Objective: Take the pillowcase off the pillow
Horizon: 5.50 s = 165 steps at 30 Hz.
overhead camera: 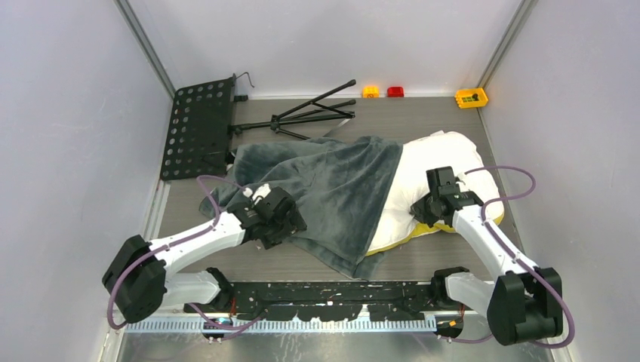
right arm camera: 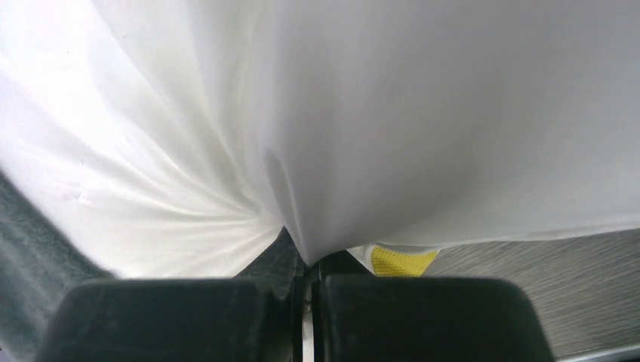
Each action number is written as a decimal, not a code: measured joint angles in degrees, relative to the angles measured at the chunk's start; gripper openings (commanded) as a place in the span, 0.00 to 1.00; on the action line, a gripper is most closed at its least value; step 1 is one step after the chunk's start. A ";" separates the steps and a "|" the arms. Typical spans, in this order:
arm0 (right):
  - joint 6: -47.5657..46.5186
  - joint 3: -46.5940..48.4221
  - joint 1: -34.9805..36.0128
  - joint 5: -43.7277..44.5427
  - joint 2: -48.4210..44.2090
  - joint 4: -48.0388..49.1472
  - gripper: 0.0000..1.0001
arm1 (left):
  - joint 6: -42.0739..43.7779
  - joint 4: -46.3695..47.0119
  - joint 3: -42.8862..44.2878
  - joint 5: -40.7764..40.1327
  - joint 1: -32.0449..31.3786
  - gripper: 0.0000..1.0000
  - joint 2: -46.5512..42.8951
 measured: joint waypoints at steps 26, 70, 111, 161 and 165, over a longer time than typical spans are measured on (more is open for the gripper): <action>-5.27 -0.24 0.00 0.76 -12.50 -2.14 0.00 | -14.01 9.70 -5.86 -7.45 0.17 0.16 2.64; -25.64 23.93 8.33 -13.60 -4.83 -8.24 0.88 | 41.44 -12.11 23.54 -6.93 26.10 0.92 -9.77; -29.24 30.95 36.68 29.11 -0.26 -10.82 0.00 | 54.40 -13.94 20.65 -4.76 5.07 1.00 7.93; -35.93 19.15 0.15 14.64 -0.72 20.92 0.80 | 51.78 -6.67 46.12 -7.98 21.14 1.00 18.47; -38.32 11.76 0.15 15.47 -5.01 26.29 0.88 | 55.23 7.58 24.39 -10.58 21.07 1.00 -0.04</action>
